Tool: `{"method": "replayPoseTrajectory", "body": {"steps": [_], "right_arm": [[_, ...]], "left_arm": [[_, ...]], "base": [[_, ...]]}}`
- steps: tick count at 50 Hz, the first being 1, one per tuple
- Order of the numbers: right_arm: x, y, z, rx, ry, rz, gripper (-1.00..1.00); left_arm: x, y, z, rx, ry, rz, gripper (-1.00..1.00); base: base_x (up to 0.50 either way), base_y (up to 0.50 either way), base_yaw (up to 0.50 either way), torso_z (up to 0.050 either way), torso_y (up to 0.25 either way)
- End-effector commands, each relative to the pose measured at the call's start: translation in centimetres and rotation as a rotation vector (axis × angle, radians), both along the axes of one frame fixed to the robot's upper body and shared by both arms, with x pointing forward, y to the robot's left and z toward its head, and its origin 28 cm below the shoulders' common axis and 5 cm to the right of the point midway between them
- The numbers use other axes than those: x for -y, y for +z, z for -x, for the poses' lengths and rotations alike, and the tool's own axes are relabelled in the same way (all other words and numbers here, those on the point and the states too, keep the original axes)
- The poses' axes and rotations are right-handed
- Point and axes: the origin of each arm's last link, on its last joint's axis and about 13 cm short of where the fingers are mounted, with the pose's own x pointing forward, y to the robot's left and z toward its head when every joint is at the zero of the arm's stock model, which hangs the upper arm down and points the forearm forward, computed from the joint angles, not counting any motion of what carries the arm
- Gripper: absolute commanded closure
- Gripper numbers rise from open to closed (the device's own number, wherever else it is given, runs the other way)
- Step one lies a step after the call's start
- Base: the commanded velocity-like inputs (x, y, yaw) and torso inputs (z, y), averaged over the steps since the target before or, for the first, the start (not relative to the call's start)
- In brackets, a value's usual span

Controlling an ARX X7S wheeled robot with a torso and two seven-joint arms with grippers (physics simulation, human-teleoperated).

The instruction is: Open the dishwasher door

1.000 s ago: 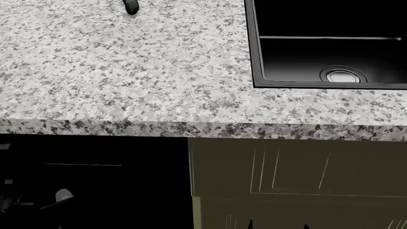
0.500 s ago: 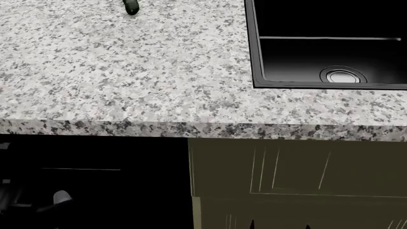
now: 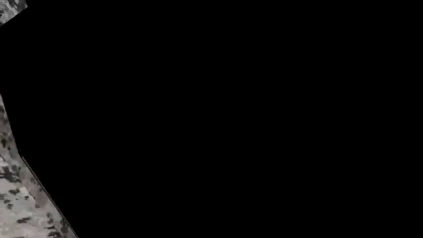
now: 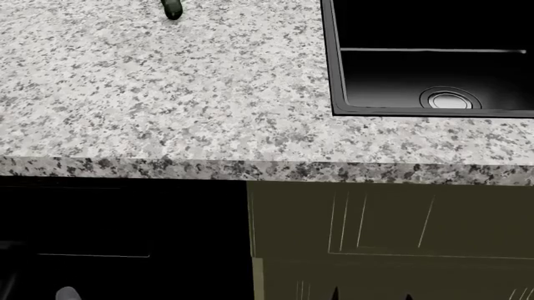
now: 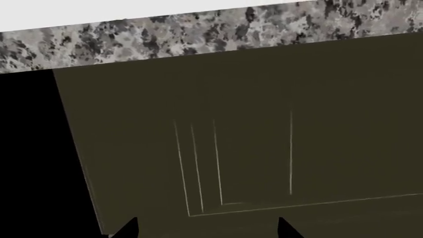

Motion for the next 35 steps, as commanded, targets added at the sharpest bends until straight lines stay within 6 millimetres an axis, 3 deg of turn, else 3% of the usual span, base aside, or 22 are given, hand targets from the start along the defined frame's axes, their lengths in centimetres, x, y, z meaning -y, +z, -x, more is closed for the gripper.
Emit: {"method": "replayPoseTrajectory", "body": {"steps": [1, 25, 35], "right_arm": [[0.0, 0.0, 0.1, 0.001, -0.003, -0.004, -1.0], [-0.2, 0.3, 0.1, 0.007, 0.01, 0.001, -1.0], [-0.1, 0.4, 0.0, 0.009, 0.008, 0.004, -1.0]], "left_arm": [[1.5, -2.5, 3.3, -0.177, -0.049, 0.13, 1.0], [1.3, -4.6, 8.9, -0.281, -0.064, 0.211, 1.0], [1.6, -4.4, 9.6, -0.288, -0.06, 0.223, 1.0]], "base": [[0.0, 0.0, 0.0, 0.0, 0.0], [0.0, 0.0, 0.0, -0.001, 0.0], [0.0, 0.0, 0.0, -0.001, 0.0]]}}
